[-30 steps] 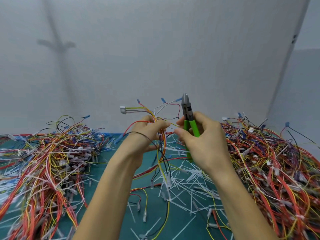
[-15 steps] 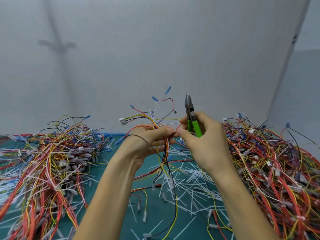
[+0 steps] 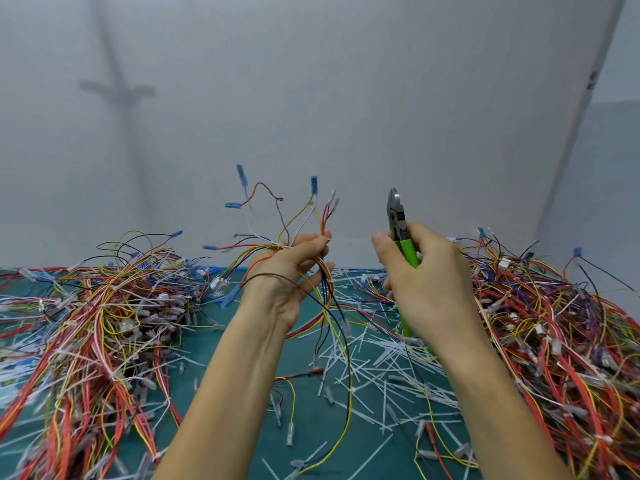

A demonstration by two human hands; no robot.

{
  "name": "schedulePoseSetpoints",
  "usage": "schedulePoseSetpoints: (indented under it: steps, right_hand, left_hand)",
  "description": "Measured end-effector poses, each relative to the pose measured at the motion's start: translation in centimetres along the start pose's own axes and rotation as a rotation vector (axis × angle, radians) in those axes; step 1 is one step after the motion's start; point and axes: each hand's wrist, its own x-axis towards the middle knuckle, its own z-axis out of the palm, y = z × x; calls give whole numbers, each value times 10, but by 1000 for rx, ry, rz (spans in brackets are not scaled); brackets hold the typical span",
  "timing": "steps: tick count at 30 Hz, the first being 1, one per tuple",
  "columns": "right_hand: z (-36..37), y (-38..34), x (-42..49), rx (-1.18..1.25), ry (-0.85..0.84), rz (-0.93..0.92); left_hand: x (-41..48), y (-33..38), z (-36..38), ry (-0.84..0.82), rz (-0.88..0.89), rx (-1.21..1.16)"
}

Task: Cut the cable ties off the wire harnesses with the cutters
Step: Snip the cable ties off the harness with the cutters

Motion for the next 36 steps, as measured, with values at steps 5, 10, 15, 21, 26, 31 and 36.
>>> schedulePoseSetpoints:
  steps: [5,10,15,21,26,31,36]
  right_hand:
    - [-5,-9,-3,-80,-36,-36]
    - [-5,-19,-8,-160,-116,-41]
    - [2,-17,-10,-175,-208,-12]
    - [16,-6,-9,-134,-357,69]
    - [24,0,-11,-134,-424,134]
    - [29,0,-12,-149,-382,136]
    - [30,-1,-13,-184,-348,121]
  left_hand:
    - [1,-2,1,81,53,-35]
    - [1,-6,5,200,165,-19]
    - [0,-9,8,180,213,-12]
    - [0,-10,11,162,232,-48]
    - [1,-11,11,158,239,-125]
    - [-1,-15,16,172,289,-88]
    - [-2,-20,21,189,355,-31]
